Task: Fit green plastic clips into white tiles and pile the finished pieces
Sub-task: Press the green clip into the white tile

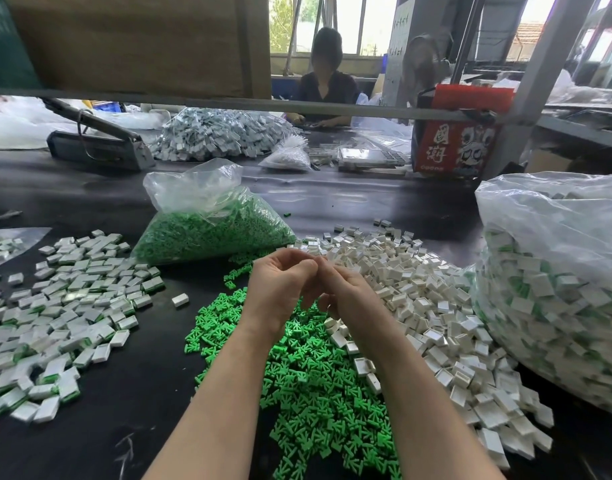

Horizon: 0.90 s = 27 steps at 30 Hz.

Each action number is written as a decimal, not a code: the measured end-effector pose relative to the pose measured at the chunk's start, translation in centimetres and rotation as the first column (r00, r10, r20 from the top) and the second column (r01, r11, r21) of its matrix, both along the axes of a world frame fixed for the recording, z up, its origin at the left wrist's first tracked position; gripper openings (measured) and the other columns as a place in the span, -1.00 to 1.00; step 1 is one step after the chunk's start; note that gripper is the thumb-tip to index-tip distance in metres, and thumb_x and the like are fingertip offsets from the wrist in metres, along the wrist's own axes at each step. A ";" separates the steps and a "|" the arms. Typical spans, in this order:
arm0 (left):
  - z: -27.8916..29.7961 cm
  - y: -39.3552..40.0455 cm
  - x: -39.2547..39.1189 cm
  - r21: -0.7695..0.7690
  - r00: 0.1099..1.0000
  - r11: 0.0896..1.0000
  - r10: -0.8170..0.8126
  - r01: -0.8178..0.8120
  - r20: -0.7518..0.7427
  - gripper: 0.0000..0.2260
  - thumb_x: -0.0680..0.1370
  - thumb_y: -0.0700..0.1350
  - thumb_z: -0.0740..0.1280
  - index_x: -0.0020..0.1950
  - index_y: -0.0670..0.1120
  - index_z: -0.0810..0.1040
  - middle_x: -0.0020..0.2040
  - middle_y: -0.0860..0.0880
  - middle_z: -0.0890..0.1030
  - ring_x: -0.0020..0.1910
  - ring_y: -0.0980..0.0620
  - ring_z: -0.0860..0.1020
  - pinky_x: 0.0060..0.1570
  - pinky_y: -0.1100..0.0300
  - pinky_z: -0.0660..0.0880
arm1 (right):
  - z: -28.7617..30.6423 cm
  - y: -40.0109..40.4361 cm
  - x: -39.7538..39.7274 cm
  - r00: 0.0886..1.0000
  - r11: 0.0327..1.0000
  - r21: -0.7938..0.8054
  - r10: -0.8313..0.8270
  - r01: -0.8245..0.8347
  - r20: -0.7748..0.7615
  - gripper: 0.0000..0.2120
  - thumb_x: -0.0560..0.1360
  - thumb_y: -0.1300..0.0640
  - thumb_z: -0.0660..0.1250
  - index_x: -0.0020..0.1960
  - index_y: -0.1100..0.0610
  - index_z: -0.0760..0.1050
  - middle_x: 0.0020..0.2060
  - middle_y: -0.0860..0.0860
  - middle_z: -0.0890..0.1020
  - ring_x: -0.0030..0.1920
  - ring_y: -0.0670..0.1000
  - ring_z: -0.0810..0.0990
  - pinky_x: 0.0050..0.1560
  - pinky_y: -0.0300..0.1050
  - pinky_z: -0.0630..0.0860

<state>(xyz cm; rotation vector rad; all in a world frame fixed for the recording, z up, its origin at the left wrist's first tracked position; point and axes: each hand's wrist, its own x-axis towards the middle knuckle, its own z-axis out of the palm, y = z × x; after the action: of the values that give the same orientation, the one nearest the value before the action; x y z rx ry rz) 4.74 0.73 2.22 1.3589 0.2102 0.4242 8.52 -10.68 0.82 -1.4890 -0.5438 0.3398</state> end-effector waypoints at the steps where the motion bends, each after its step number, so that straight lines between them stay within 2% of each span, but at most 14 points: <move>1: 0.0 -0.1 0.0 -0.017 1.000 1.000 0.005 -0.005 -0.001 -0.85 0.52 -0.37 0.33 -0.22 -0.20 0.59 -0.10 -0.44 0.60 -0.28 -0.16 0.51 -0.39 0.14 0.40 | -0.1 0.0 0.0 1.000 1.000 0.005 0.000 0.000 -0.004 -0.59 0.65 -0.01 0.16 0.01 0.31 0.57 -0.38 -0.05 0.63 -0.42 -0.18 0.51 -0.42 -0.39 0.34; 3: 0.0 -0.3 -0.1 -0.041 1.000 0.999 -0.002 0.002 -0.004 -0.80 0.52 -0.36 0.32 -0.26 -0.17 0.59 -0.03 -0.48 0.58 -0.25 -0.19 0.50 -0.40 0.14 0.39 | -0.2 0.1 -0.1 1.000 1.000 0.022 -0.009 0.009 -0.008 -0.59 0.64 -0.02 0.18 0.01 0.31 0.59 -0.39 -0.04 0.62 -0.44 -0.18 0.49 -0.43 -0.38 0.34; 7: -0.2 -0.5 0.0 -0.137 0.998 0.989 -0.062 0.060 -0.006 -0.70 0.52 -0.38 0.29 -0.33 -0.11 0.63 -0.11 -0.35 0.65 -0.35 -0.11 0.54 -0.46 0.16 0.42 | -0.3 0.2 -0.2 0.997 0.996 0.057 -0.069 0.070 -0.018 -0.62 0.61 0.00 0.25 0.01 0.34 0.59 -0.33 0.12 0.57 -0.37 -0.05 0.50 -0.36 -0.26 0.41; 9: -0.2 -0.5 0.0 -0.186 0.997 0.979 -0.081 0.078 -0.010 -0.76 0.52 -0.39 0.27 -0.24 -0.16 0.65 -0.17 -0.27 0.66 -0.39 -0.08 0.54 -0.49 0.17 0.44 | -0.4 0.3 -0.2 0.995 0.994 0.044 -0.101 0.101 0.003 -0.64 0.60 0.01 0.27 -0.06 0.33 0.60 -0.31 0.18 0.54 -0.35 0.02 0.49 -0.31 -0.14 0.44; 12: -0.1 -0.4 0.1 -0.254 0.995 0.963 -0.102 0.095 -0.013 -0.83 0.54 -0.39 0.25 -0.03 -0.22 0.61 -0.17 -0.17 0.70 -0.35 -0.06 0.60 -0.46 0.16 0.49 | -0.4 0.4 -0.2 0.989 0.990 0.012 -0.143 0.143 0.044 -0.64 0.60 0.00 0.29 -0.17 0.28 0.59 -0.38 0.14 0.54 -0.34 0.08 0.49 -0.26 0.01 0.41; 15: 0.0 -0.4 0.0 -0.273 0.993 0.956 -0.114 0.109 -0.001 -0.83 0.53 -0.39 0.27 0.01 -0.22 0.61 -0.19 -0.15 0.71 -0.33 -0.03 0.62 -0.43 0.17 0.53 | -0.5 0.5 -0.3 0.982 0.986 0.006 -0.166 0.166 0.088 -0.67 0.60 0.00 0.28 -0.23 0.17 0.59 -0.44 0.06 0.54 -0.38 0.03 0.49 -0.29 -0.02 0.42; 18: 0.0 -0.5 0.0 -0.290 0.992 0.949 -0.126 0.124 0.010 -0.78 0.52 -0.41 0.26 -0.09 -0.19 0.67 -0.20 -0.18 0.70 -0.37 -0.04 0.60 -0.47 0.17 0.50 | -0.6 0.6 -0.3 0.972 0.979 0.011 -0.203 0.203 0.121 -0.67 0.60 0.01 0.29 -0.25 0.18 0.59 -0.47 0.00 0.54 -0.41 -0.02 0.49 -0.34 -0.06 0.43; 21: 0.0 -0.4 0.1 -0.310 0.989 0.939 -0.150 0.147 0.016 -0.68 0.52 -0.41 0.24 -0.19 -0.12 0.73 -0.19 -0.18 0.70 -0.35 -0.03 0.62 -0.42 0.18 0.55 | -0.7 0.7 -0.4 0.963 0.974 0.023 -0.226 0.225 0.145 -0.67 0.59 0.01 0.29 -0.32 0.05 0.57 -0.50 -0.08 0.52 -0.44 -0.08 0.47 -0.40 -0.17 0.41; 24: -0.1 -0.2 0.1 -0.307 0.986 0.938 -0.167 0.162 0.012 -0.65 0.53 -0.41 0.24 -0.21 -0.10 0.74 -0.18 -0.18 0.71 -0.33 -0.01 0.64 -0.37 0.20 0.59 | -0.9 0.8 -0.4 0.955 0.969 0.001 -0.244 0.247 0.169 -0.66 0.59 0.00 0.29 -0.35 -0.03 0.57 -0.50 -0.13 0.54 -0.42 -0.13 0.48 -0.34 -0.16 0.41; 27: -0.2 -0.2 0.1 -0.312 0.983 0.934 -0.181 0.175 0.009 -0.67 0.53 -0.41 0.24 -0.19 -0.12 0.74 -0.17 -0.19 0.71 -0.32 -0.02 0.65 -0.36 0.20 0.60 | -1.1 0.9 -0.3 0.954 0.969 -0.010 -0.243 0.248 0.176 -0.69 0.60 0.00 0.28 -0.30 0.01 0.57 -0.50 -0.15 0.54 -0.41 -0.14 0.48 -0.32 -0.15 0.39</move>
<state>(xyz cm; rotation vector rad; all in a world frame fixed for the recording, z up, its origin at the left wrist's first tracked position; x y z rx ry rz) 4.89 0.56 1.99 1.0598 0.1606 0.2142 8.22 -9.76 -0.26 -1.6062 -0.4849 0.0239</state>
